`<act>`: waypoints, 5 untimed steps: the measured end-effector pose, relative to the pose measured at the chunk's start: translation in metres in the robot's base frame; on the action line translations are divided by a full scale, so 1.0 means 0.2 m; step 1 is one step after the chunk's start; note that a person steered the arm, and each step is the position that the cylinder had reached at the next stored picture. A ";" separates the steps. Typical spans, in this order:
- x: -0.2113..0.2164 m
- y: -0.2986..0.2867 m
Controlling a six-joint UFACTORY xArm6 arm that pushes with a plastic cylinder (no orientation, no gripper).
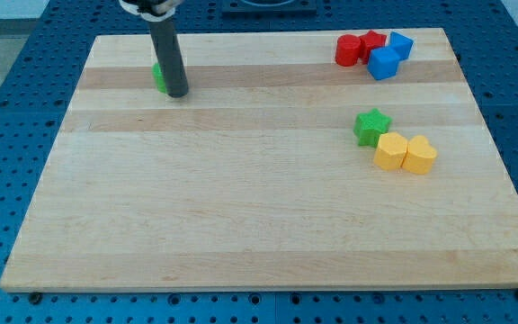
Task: Move the green circle to the top left side
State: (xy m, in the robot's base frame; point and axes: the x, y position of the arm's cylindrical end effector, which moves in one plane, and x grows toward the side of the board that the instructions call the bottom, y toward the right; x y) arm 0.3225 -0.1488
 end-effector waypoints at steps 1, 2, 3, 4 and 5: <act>-0.07 -0.06; -0.16 -0.12; -0.24 -0.20; -0.31 -0.28; -0.34 -0.32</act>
State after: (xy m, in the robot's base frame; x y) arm 0.2540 -0.2128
